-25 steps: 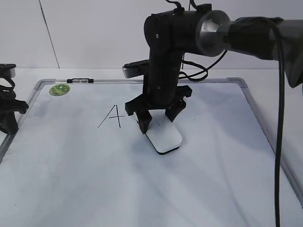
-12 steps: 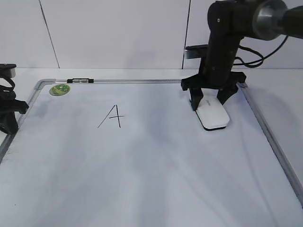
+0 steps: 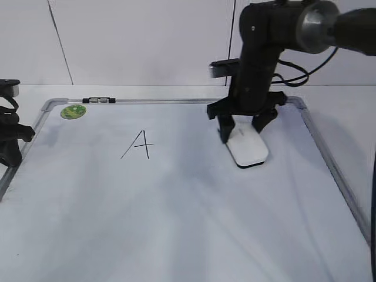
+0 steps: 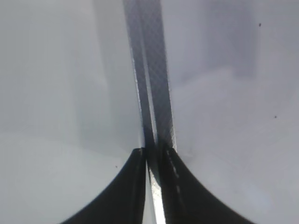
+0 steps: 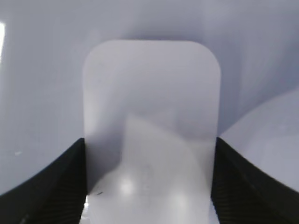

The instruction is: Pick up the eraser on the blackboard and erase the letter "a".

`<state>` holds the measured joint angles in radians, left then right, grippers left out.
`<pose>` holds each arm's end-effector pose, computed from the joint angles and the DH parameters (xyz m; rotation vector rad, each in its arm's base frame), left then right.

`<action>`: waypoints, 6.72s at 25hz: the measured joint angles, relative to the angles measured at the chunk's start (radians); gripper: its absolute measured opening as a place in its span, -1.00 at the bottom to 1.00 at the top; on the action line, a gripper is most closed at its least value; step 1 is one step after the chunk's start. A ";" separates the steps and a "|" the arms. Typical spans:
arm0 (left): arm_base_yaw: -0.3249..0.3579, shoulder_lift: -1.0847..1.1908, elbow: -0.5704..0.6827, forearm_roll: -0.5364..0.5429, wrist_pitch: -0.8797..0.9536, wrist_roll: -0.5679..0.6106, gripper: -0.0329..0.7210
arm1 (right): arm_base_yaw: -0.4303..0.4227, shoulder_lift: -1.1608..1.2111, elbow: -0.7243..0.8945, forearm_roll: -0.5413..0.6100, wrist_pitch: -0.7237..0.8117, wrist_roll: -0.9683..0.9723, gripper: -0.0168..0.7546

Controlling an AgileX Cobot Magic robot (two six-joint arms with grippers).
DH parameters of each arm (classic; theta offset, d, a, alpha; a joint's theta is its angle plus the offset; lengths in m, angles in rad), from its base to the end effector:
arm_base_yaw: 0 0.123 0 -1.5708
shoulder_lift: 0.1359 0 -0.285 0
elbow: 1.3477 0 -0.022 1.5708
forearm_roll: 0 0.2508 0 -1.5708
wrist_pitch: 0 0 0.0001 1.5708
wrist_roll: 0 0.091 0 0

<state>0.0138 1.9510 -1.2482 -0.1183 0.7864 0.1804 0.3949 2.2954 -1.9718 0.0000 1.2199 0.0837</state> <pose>0.3736 -0.0025 0.1547 0.1334 2.9601 -0.1097 0.4388 0.1829 0.1811 -0.4696 2.9935 0.0411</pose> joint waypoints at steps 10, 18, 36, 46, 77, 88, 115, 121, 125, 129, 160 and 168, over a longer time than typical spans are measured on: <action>0.000 0.000 0.000 0.000 0.000 0.000 -0.70 | 0.152 -0.015 0.009 0.045 0.000 -0.006 0.53; 0.000 0.000 0.000 0.001 0.000 0.002 -0.70 | 0.152 -0.196 0.014 -0.010 0.006 -0.002 0.53; 0.000 0.000 0.000 0.013 0.000 0.003 -0.64 | -0.139 -0.378 0.384 -0.081 0.008 0.077 0.53; 0.000 0.000 0.000 0.016 -0.001 0.003 -0.62 | -0.197 -0.396 0.488 -0.046 -0.070 0.077 0.53; 0.000 0.000 0.000 0.016 -0.001 0.003 -0.57 | -0.256 -0.354 0.553 0.000 -0.212 0.027 0.53; 0.000 0.000 0.000 0.016 -0.001 0.003 -0.57 | -0.256 -0.354 0.553 0.000 -0.234 0.027 0.53; 0.000 0.000 0.000 0.016 -0.001 0.003 -0.54 | -0.256 -0.319 0.447 0.026 -0.139 -0.019 0.72; 0.000 0.000 0.000 0.016 -0.001 0.003 -0.54 | -0.256 -0.319 0.372 -0.021 -0.024 -0.020 0.72; 0.000 0.000 0.000 0.018 -0.001 0.003 -0.50 | -0.256 -0.345 0.366 -0.021 -0.006 -0.020 0.72; 0.000 0.000 0.000 0.024 -0.005 0.003 -0.25 | -0.256 -0.396 0.366 -0.018 -0.004 -0.022 0.72; 0.000 -0.500 -0.134 -0.114 0.448 -0.017 0.02 | -0.256 -0.936 0.795 0.023 0.005 -0.040 0.63; 0.000 -0.808 0.162 -0.122 0.450 -0.017 0.02 | -0.256 -1.221 0.996 0.019 0.004 -0.044 0.60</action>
<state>0.0138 1.1433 -1.0862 -0.2402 1.2365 0.1635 0.1391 1.0739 -0.9759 0.0188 1.2235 0.0393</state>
